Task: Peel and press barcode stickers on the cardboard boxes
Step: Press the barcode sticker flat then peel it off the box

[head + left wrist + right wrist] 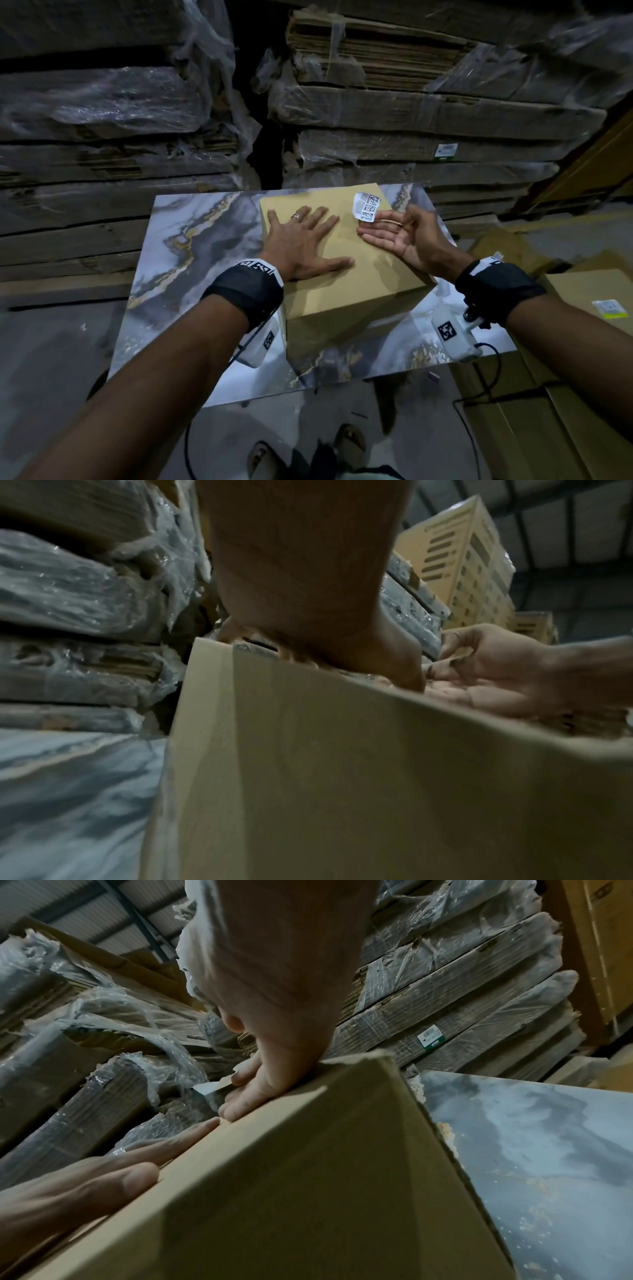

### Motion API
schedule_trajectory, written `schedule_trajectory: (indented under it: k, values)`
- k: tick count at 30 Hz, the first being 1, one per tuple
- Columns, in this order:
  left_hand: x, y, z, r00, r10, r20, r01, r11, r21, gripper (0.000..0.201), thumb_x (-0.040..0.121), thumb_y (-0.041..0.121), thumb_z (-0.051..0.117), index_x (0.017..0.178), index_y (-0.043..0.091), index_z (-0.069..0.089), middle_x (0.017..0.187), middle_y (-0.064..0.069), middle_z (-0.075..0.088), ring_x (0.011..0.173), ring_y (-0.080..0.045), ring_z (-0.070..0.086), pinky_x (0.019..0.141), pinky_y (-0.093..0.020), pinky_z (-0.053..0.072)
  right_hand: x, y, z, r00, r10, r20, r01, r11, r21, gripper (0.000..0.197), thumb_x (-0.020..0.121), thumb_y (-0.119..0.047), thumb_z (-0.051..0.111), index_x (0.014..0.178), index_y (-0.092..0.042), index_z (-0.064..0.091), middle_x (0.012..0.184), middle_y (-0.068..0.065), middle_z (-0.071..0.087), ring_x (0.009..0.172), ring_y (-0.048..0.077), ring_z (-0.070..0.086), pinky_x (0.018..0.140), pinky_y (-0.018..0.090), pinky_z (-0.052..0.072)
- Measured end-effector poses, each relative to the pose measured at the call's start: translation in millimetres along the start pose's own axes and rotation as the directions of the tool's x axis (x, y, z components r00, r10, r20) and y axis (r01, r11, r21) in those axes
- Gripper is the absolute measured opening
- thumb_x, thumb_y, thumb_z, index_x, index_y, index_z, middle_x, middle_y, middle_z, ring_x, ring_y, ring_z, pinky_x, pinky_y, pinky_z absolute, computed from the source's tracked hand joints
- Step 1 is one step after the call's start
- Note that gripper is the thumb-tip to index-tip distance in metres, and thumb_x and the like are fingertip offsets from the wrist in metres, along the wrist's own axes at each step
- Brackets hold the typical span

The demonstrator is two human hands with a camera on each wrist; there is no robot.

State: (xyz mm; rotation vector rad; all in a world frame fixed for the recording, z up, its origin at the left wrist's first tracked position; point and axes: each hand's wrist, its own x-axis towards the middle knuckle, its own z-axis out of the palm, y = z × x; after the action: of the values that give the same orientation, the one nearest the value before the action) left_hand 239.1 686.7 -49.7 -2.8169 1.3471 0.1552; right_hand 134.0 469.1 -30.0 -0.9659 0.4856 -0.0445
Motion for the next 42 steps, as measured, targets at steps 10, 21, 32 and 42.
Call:
schedule_trajectory:
  k: [10,21,32,42]
  values:
    - [20.4,2.1,-21.3,0.939,-0.298,0.170,0.338,0.891,-0.304,0.157,0.032,0.108,0.051,0.160,0.034,-0.001,0.168,-0.001,-0.019,0.152,-0.038,-0.020,0.111,-0.073,-0.011,-3.7,3.0,2.8,0.999,-0.039,-0.024,0.039,0.999,-0.002,0.047,0.102,-0.023,0.025,0.122,0.008,0.055,0.122,0.035,0.066,0.115,0.046,0.067,0.101,0.050,0.056]
    - [41.6,4.7,-38.0,0.858,-0.356,0.370,0.467,0.842,-0.272,0.162,0.046,0.091,0.073,0.159,0.021,-0.020,0.163,-0.013,-0.030,0.145,-0.038,-0.036,0.118,-0.059,-0.018,-3.3,4.8,2.4,0.999,-0.036,-0.030,0.036,0.999,0.017,0.051,0.108,-0.030,0.025,0.127,0.008,0.052,0.123,0.036,0.065,0.115,0.046,0.067,0.097,0.048,0.058]
    - [53.8,-15.7,-15.7,0.887,-0.459,0.047,0.418,0.758,-0.500,0.119,0.046,0.082,0.080,0.145,0.026,0.044,0.149,-0.005,0.034,0.145,-0.041,0.018,0.112,-0.067,0.026,-6.0,3.0,4.3,1.000,-0.024,-0.002,0.024,0.999,0.042,0.043,0.103,-0.020,0.025,0.118,0.007,0.055,0.116,0.034,0.067,0.109,0.045,0.069,0.097,0.049,0.057]
    - [36.3,2.9,-20.0,0.907,-0.315,0.280,0.400,0.852,-0.336,0.167,0.029,0.101,0.065,0.157,0.034,-0.019,0.164,-0.002,-0.031,0.147,-0.034,-0.035,0.108,-0.081,-0.002,-3.8,3.5,1.9,1.000,-0.029,0.010,0.029,0.999,0.037,0.044,0.101,-0.018,0.026,0.124,0.009,0.052,0.121,0.037,0.065,0.114,0.047,0.066,0.100,0.051,0.055]
